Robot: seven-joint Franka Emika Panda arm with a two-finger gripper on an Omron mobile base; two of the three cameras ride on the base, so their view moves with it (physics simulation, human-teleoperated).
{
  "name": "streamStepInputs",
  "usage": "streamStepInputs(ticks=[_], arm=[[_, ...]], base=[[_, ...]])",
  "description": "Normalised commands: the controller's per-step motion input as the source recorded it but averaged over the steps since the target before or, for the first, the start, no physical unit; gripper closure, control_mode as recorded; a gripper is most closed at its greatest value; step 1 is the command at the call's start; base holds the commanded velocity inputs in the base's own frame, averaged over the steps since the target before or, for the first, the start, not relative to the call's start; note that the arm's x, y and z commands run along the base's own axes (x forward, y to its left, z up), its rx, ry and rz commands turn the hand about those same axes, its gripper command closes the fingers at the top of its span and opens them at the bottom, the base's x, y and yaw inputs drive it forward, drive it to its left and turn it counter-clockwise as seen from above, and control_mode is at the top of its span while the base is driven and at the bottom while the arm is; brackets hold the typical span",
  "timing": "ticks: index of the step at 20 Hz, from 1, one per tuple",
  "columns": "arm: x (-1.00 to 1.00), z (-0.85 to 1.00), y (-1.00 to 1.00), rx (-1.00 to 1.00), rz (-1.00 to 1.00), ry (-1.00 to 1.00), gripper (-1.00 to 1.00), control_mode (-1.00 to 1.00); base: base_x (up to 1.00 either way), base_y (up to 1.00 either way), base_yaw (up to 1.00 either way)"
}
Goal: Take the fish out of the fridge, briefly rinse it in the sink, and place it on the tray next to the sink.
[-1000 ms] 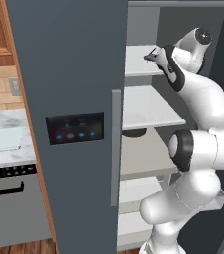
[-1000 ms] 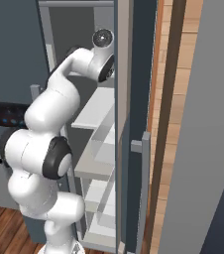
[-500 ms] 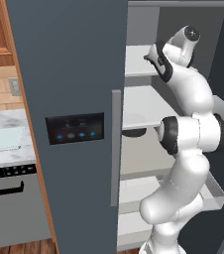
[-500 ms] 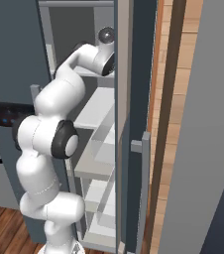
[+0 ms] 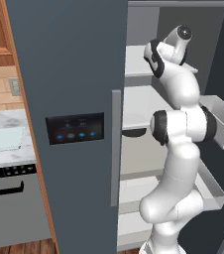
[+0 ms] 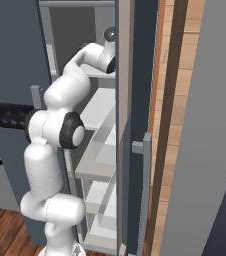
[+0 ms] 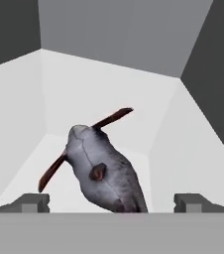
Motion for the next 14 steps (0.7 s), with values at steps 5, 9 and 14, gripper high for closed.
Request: streamStepInputs(ticks=[5, 9, 14], arm=[[0.24, -0.15, 0.00, 0.00, 0.00, 0.00, -1.00, -1.00], [0.31, -0.01, -0.03, 0.00, 0.00, 0.00, -1.00, -1.00], [0.24, -0.15, -0.01, 0.00, 0.00, 0.00, -1.00, -1.00]], base=[[0.00, 0.00, 0.00], [0.00, 0.00, 0.00], [0.00, 0.00, 0.00]])
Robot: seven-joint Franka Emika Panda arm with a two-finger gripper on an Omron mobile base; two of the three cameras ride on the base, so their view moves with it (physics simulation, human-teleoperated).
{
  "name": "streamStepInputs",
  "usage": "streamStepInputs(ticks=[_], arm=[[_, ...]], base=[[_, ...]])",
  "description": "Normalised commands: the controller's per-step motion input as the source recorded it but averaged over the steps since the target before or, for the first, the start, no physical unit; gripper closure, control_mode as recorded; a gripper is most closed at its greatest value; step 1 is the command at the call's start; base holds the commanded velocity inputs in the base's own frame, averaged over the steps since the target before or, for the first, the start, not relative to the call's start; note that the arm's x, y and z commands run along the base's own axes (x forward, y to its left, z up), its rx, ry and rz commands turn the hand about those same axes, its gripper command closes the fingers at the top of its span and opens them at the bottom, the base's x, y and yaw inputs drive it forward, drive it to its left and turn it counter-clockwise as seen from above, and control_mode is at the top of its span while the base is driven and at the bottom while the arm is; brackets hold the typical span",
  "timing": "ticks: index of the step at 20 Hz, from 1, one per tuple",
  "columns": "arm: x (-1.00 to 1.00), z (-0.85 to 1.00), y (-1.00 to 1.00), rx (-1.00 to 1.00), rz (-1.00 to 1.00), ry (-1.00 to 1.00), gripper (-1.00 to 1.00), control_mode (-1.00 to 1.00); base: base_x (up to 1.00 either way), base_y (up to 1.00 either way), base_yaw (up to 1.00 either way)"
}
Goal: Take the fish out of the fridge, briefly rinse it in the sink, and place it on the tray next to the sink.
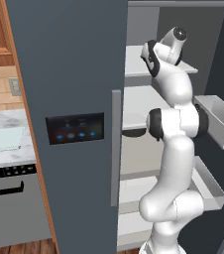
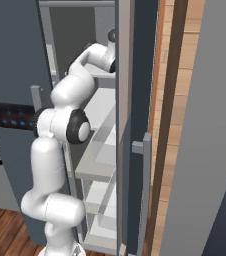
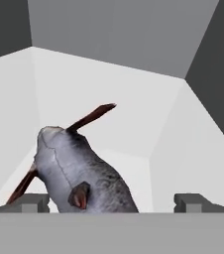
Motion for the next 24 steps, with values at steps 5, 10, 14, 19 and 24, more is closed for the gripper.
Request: streamStepInputs(ticks=[5, 10, 14, 19, 24], arm=[[0.19, -0.14, 0.00, 0.00, 0.00, 0.00, 1.00, -1.00], [0.00, 0.00, 0.00, 0.00, 0.00, 0.00, 1.00, -1.00], [-0.03, 0.00, 0.00, 0.00, 0.00, 0.00, 1.00, -1.00], [-0.54, 0.00, 0.14, 0.00, 0.00, 0.00, 1.00, -1.00], [-0.99, 0.00, 0.32, 0.00, -0.04, 0.00, 1.00, -1.00]], base=[[0.00, 0.00, 0.00], [0.00, 0.00, 0.00], [0.00, 0.00, 0.00], [0.00, 0.00, 0.00], [0.00, 0.00, 0.00]])
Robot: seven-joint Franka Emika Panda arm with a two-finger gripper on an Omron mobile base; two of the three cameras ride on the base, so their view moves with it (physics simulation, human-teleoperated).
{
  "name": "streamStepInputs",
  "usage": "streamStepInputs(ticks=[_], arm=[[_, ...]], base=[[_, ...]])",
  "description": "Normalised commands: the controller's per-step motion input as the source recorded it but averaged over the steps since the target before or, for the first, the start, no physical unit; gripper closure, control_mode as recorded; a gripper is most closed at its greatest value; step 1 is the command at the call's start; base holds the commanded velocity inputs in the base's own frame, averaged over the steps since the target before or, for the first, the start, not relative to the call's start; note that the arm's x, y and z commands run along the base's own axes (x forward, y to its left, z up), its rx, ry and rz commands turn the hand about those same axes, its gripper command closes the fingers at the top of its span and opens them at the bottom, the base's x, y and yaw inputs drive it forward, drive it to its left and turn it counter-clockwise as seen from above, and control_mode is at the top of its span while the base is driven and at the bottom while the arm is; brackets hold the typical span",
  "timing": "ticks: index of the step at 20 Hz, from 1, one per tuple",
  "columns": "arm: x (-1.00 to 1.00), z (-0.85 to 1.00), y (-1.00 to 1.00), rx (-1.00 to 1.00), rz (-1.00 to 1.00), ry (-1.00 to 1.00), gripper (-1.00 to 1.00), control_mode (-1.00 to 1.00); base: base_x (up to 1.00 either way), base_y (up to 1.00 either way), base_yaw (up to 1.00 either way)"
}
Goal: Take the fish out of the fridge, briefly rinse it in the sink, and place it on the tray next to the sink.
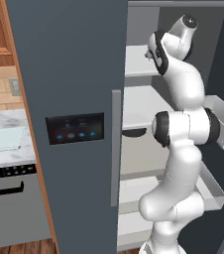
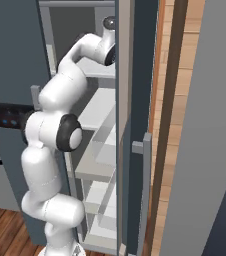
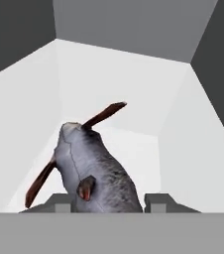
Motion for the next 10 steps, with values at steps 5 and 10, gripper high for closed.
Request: streamStepInputs(ticks=[5, 10], arm=[[-1.00, -0.13, 0.43, 0.00, -0.06, -0.03, 1.00, -1.00], [-1.00, -0.19, 0.43, 0.01, -0.07, -0.14, 1.00, -1.00]], base=[[0.00, 0.00, 0.00], [0.00, 0.00, 0.00]])
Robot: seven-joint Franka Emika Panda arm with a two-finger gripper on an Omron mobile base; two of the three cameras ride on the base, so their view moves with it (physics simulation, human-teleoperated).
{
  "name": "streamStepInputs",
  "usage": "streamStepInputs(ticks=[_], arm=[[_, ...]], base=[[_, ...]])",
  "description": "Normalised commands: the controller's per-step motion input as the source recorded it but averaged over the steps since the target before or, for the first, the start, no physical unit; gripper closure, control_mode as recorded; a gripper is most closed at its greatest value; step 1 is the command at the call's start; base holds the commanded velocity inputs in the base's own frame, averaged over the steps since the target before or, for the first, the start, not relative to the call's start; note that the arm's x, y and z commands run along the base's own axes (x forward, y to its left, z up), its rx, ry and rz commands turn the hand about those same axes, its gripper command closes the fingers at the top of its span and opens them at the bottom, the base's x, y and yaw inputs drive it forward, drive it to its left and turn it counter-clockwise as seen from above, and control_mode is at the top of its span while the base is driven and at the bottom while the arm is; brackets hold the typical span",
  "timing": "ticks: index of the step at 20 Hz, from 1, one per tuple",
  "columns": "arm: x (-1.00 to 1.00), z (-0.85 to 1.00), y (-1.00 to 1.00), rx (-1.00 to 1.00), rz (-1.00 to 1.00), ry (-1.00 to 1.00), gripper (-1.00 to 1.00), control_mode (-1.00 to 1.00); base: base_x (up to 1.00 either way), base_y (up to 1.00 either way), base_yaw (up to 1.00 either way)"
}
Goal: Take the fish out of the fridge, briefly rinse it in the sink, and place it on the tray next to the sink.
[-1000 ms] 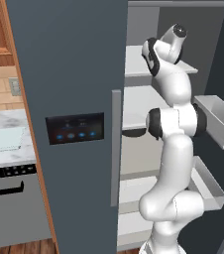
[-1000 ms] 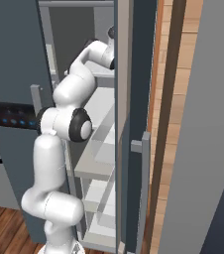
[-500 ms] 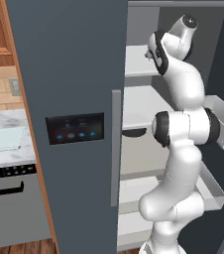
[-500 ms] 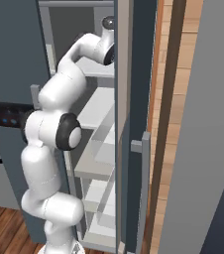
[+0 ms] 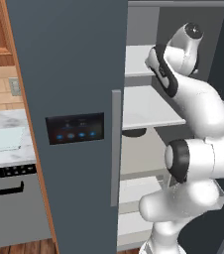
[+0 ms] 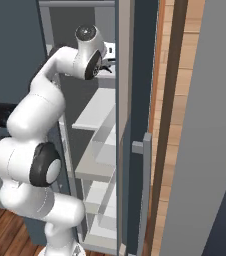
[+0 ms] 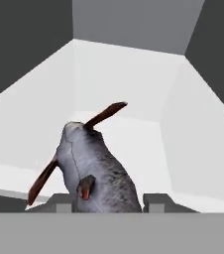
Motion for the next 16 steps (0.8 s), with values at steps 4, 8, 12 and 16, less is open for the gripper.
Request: streamStepInputs(ticks=[4, 8, 12, 16], arm=[[-1.00, 0.00, 0.31, 0.04, -0.08, -0.17, 1.00, -1.00], [-1.00, 0.20, 0.17, 0.12, -0.08, -0.05, 1.00, -1.00], [-1.00, 0.28, 0.10, 0.21, -0.12, 0.00, 1.00, -1.00], [-1.00, -0.16, 0.20, 0.13, -0.11, 0.20, 1.00, -1.00]], base=[[0.00, 0.00, 0.00], [0.00, 0.00, 0.00], [0.00, 0.00, 0.00], [0.00, 0.00, 0.00]])
